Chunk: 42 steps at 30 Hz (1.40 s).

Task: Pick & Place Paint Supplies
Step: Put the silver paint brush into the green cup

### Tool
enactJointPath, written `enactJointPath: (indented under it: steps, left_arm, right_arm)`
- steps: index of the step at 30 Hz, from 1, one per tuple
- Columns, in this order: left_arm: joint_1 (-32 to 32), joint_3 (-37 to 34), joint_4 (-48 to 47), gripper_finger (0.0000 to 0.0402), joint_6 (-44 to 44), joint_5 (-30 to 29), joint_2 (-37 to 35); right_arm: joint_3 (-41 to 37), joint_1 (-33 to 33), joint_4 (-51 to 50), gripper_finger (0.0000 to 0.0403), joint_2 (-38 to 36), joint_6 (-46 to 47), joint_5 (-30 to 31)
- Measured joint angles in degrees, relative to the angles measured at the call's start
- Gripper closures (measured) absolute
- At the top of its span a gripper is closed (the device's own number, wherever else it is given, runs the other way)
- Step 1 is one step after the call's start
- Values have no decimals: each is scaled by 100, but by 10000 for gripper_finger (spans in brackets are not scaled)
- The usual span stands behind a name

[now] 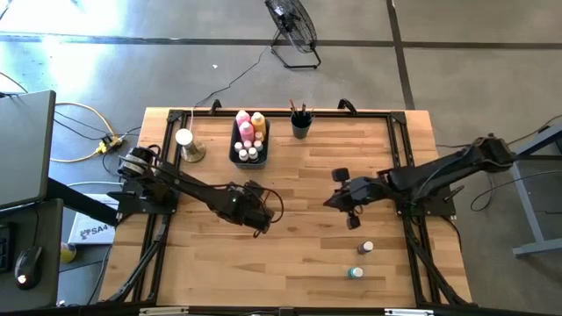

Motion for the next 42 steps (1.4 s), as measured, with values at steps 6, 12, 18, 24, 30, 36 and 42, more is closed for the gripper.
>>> enactJointPath:
  steps: [6, 12, 18, 24, 30, 36, 42]
  left_arm:
    - [0, -100, 166, 401, 8, 39, 0]
    - [0, -100, 143, 402, 14, -67, 0]
    - [2, -100, 150, 402, -70, -68, 0]
    - [60, -98, -1, 402, -374, -115, 0]
    - [440, -98, -671, 401, -1033, 187, 0]
    - [783, -98, -650, 402, -987, 707, 0]
    - [948, -98, -485, 402, -602, 783, 0]
  right_arm:
    - [-295, 263, 140, 401, -780, -131, 543]
    - [-580, 574, 145, 401, -1783, -121, 708]
    - [-778, 852, 67, 401, -2704, -113, 727]
    - [-916, 1142, -27, 401, -3400, -112, 727]
    - [-953, 1314, -98, 401, -3675, 28, 727]
    - [-953, 1358, -231, 401, -3749, 4, 730]
    - [-953, 1358, -353, 401, -3749, 0, 862]
